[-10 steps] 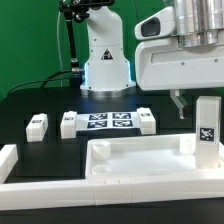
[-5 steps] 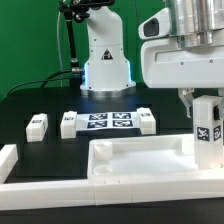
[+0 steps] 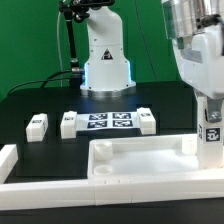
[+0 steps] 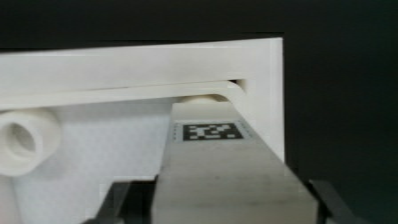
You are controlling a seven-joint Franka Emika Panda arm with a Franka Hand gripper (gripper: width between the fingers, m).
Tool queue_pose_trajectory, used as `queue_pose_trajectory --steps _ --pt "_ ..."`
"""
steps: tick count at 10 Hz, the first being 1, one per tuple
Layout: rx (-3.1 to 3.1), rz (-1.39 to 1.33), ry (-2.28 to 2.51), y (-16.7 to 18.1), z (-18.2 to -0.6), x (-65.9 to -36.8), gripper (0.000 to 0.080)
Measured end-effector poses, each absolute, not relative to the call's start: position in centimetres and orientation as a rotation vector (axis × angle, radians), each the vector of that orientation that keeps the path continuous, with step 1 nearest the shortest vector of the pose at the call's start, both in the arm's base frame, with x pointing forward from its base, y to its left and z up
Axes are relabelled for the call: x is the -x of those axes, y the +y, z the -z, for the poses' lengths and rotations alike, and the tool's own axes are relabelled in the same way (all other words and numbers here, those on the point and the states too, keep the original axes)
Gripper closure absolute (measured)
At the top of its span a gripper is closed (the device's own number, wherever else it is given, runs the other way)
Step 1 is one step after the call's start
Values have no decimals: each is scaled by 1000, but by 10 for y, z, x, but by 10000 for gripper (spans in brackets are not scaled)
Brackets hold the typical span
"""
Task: Assemble desk
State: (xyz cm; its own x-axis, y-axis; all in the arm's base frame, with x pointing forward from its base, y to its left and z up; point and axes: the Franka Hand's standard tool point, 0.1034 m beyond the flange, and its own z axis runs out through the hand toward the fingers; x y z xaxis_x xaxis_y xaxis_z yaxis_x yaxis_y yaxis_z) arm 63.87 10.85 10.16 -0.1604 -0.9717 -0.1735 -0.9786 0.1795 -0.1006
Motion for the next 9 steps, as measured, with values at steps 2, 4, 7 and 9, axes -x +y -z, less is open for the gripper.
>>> queue_pose_trajectory --steps 2,4,7,9 --pt "1732 -62 2373 111 -101 -640 509" --pt "1656 -64 2428 108 -101 -641 509" --pt "1562 -63 2492 103 -102 -642 509" --pt "1584 -62 2477 103 -102 -642 509"
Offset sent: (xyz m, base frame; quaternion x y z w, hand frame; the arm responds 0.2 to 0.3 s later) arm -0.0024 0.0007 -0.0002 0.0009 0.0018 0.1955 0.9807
